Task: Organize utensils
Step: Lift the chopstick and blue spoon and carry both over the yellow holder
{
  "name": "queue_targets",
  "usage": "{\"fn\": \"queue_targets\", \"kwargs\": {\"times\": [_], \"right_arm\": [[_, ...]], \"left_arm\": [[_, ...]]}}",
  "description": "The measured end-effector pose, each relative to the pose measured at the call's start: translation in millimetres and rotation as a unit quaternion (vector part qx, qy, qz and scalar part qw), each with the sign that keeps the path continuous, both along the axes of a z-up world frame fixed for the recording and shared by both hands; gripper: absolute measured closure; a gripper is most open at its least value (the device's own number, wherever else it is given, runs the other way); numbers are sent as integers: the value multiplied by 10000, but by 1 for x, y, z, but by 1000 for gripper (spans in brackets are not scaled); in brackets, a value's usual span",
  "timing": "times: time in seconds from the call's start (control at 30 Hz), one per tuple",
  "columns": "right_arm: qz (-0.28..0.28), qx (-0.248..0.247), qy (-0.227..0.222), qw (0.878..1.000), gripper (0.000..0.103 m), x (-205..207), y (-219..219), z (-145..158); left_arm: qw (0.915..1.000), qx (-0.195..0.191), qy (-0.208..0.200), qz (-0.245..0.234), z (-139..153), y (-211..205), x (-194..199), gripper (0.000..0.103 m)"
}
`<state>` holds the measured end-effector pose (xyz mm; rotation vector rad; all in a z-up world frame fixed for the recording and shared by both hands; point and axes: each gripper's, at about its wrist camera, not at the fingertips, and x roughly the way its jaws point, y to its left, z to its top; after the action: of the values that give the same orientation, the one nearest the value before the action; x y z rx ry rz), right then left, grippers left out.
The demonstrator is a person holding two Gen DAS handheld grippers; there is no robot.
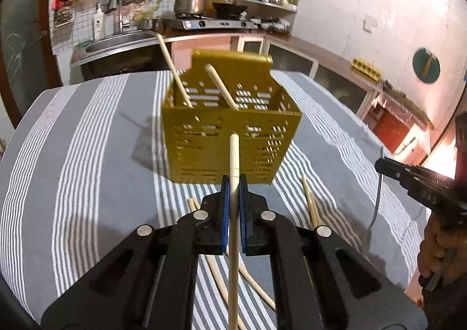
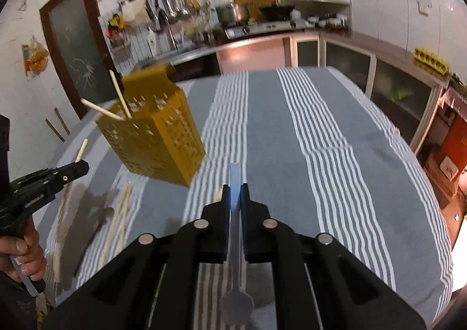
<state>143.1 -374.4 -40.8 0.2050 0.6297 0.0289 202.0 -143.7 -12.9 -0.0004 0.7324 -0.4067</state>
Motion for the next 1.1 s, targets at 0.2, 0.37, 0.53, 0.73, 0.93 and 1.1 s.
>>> {"fn": "queue_targets", "kwargs": {"times": [0.2,0.37,0.53,0.73,0.93,1.1], "right_arm": [[103,-39,-278,9996,96,-13,6,15],[118,-85,-516,9986,96,-22,8,29],[132,-174,-792,9966,96,-29,12,48],[118,-267,-1157,9929,96,-37,16,70],[185,-343,-1522,9876,96,-45,21,89],[170,-356,-1692,9848,96,-41,25,101]], "left_arm": [[9997,-112,-200,98,12,8,-6,99],[9991,-87,-411,115,23,12,-14,99],[9967,-103,-789,184,46,21,-24,99],[9916,-213,-1231,324,75,36,-31,99],[9872,-140,-1508,496,92,44,-31,99],[9851,-162,-1620,551,101,53,-32,99]]}}
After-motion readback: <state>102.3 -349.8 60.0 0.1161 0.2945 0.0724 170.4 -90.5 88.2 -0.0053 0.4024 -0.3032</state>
